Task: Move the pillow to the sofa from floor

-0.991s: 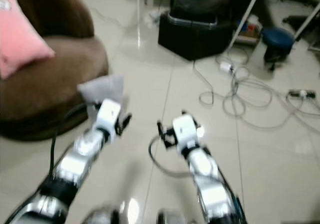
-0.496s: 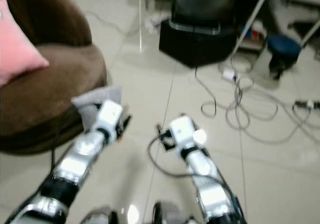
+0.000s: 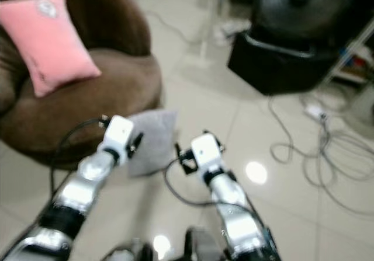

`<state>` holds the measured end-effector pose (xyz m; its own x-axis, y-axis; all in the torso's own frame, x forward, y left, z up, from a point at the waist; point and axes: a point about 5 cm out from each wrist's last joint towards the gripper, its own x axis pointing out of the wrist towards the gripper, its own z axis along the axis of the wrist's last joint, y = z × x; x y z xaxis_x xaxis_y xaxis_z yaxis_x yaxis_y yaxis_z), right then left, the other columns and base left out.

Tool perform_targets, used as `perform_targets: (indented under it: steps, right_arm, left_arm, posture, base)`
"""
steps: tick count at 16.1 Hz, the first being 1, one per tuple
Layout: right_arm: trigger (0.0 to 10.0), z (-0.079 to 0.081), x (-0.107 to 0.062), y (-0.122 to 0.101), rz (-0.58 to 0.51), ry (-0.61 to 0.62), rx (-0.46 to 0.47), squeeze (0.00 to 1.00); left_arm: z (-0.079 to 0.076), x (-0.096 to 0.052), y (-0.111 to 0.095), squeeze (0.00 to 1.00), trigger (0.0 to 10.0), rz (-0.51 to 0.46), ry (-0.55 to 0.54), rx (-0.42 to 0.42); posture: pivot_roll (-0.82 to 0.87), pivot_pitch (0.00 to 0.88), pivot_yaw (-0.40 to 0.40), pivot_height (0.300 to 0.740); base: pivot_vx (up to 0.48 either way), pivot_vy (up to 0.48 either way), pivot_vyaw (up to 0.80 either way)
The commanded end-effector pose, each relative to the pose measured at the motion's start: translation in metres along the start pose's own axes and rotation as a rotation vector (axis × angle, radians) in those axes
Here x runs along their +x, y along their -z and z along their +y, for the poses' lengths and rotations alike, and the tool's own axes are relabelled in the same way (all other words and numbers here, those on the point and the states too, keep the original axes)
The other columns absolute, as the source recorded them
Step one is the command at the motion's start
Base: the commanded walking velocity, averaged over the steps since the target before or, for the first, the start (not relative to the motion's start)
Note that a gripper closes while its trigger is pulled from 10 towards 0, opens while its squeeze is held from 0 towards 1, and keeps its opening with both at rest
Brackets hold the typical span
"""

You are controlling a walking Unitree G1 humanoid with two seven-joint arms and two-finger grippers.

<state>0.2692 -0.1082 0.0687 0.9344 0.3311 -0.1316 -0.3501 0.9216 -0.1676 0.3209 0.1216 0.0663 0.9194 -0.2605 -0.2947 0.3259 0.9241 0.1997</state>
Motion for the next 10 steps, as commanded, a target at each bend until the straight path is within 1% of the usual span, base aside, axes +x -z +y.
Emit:
perform_targets:
  steps: [1,2,3,4,5,6,7,9,10]
  right_arm:
    - [10.0,-0.010,-0.003,0.000,-0.005,0.058,0.069,0.00]
    - [10.0,-0.016,-0.008,0.004,-0.002,0.083,0.078,0.00]
    - [10.0,-0.027,-0.019,0.013,0.009,0.108,0.075,0.00]
    - [10.0,-0.031,-0.026,0.020,0.029,0.111,0.071,0.00]
    - [10.0,-0.034,-0.033,0.028,0.052,0.107,0.072,0.00]
    - [10.0,-0.036,-0.045,0.041,0.102,0.087,0.063,0.00]
    - [10.0,-0.035,-0.049,0.049,0.137,0.067,0.053,0.00]
    - [10.0,-0.032,-0.049,0.051,0.141,0.048,0.049,0.00]
    - [10.0,-0.024,-0.046,0.051,0.141,0.015,0.043,0.00]
  left_arm:
    - [0.000,-0.004,-0.004,0.00,10.0,-0.063,0.014,-0.133]
    - [0.004,-0.013,-0.002,0.00,10.0,-0.107,0.018,-0.191]
    - [0.016,-0.036,0.010,0.00,10.0,-0.164,0.020,-0.310]
    - [0.027,-0.049,0.019,0.00,10.0,-0.170,0.005,-0.356]
    - [0.037,-0.060,0.031,0.00,10.0,-0.156,0.003,-0.373]
    - [0.048,-0.081,0.051,0.00,10.0,-0.096,0.007,-0.365]
    - [0.043,-0.095,0.069,0.00,10.0,-0.019,0.003,-0.334]
    - [0.037,-0.096,0.071,0.00,10.0,-0.004,0.003,-0.350]
    - [0.017,-0.094,0.071,0.00,10.0,0.000,0.022,-0.360]
  posture:
    - [0.07,0.181,-0.049,0.740]
    - [0.07,0.176,-0.050,0.740]
    - [0.07,0.177,-0.051,0.740]
    - [0.08,0.179,-0.053,0.740]
    - [0.08,0.179,-0.054,0.740]
    - [0.08,0.179,-0.057,0.740]
    - [0.09,0.181,-0.058,0.740]
    - [0.09,0.185,-0.058,0.740]
    - [0.09,0.183,-0.061,0.740]
  base:
    - [0.480,0.000,0.00]
    - [0.480,0.000,0.00]
    - [0.472,0.000,0.00]
    - [0.480,0.000,0.00]
    - [0.480,0.000,0.00]
    - [0.480,0.000,0.00]
    - [0.480,0.000,0.00]
    - [0.480,0.000,0.00]
    - [0.480,0.000,0.00]
